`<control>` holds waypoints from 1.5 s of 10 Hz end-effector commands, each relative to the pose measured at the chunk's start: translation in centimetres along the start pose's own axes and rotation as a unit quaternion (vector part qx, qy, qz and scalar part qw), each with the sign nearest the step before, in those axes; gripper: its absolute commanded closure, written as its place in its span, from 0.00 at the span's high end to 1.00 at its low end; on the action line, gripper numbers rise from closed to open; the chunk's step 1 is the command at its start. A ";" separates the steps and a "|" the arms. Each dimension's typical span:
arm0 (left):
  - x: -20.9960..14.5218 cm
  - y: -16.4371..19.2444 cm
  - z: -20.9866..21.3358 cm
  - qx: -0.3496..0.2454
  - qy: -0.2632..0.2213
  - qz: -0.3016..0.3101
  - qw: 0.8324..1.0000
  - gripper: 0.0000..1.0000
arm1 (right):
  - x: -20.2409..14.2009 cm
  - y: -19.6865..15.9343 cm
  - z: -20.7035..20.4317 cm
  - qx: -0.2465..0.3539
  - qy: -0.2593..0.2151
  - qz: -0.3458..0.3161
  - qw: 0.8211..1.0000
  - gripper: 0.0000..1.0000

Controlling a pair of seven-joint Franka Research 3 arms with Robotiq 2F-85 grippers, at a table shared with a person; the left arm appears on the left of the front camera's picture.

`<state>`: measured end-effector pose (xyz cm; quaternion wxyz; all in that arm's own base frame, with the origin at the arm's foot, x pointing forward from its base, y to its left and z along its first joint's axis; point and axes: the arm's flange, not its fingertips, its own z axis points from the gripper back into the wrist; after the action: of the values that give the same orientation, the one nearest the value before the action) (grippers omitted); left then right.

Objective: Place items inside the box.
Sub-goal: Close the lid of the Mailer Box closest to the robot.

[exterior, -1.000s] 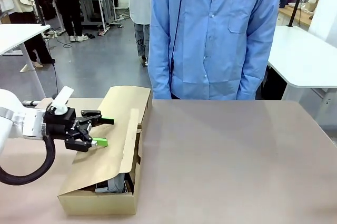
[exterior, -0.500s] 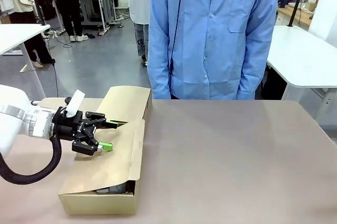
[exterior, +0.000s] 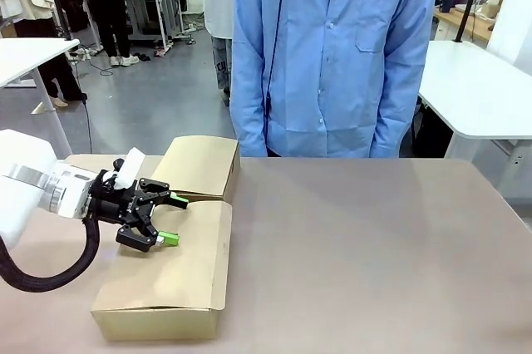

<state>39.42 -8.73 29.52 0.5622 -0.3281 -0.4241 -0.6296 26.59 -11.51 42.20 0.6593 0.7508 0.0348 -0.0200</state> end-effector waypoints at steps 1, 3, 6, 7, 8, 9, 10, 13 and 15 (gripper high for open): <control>0.2 -7.7 0.9 -0.018 -0.010 0.006 1.000 1.00 | 0.0 0.4 0.0 0.008 -0.001 0.001 1.000 1.00; 1.2 -6.7 2.7 -0.012 -0.046 0.050 0.998 1.00 | 0.0 0.4 0.0 0.008 -0.001 0.001 1.000 1.00; 2.5 -5.9 6.4 -0.034 -0.117 0.148 0.981 1.00 | 0.0 0.4 0.0 0.008 -0.001 0.001 1.000 1.00; 2.5 -5.7 7.5 -0.036 -0.132 0.170 0.976 1.00 | 0.0 0.4 0.0 0.008 -0.001 0.001 1.000 1.00; 2.5 -5.6 8.7 -0.040 -0.144 0.212 0.966 1.00 | 0.0 0.4 0.0 0.008 -0.001 0.001 1.000 1.00; 2.5 -5.6 10.5 -0.053 -0.158 0.276 0.947 1.00 | 0.0 0.4 0.0 0.008 -0.001 0.001 1.000 1.00; 2.7 -5.5 11.7 -0.009 -0.149 0.377 0.914 1.00 | 0.0 0.4 0.0 0.008 -0.001 0.001 1.000 1.00; 2.4 -6.3 16.5 -0.042 -0.151 0.513 0.844 1.00 | 0.0 0.4 0.0 0.008 -0.001 0.001 1.000 1.00; 2.2 -6.1 20.1 -0.034 -0.182 0.541 0.820 1.00 | 0.0 0.4 0.0 0.008 -0.001 0.001 1.000 1.00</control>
<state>33.93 8.23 37.72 0.7258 -0.6163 -0.2461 -0.1812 26.59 -11.50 42.20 0.6595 0.7507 0.0350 -0.0199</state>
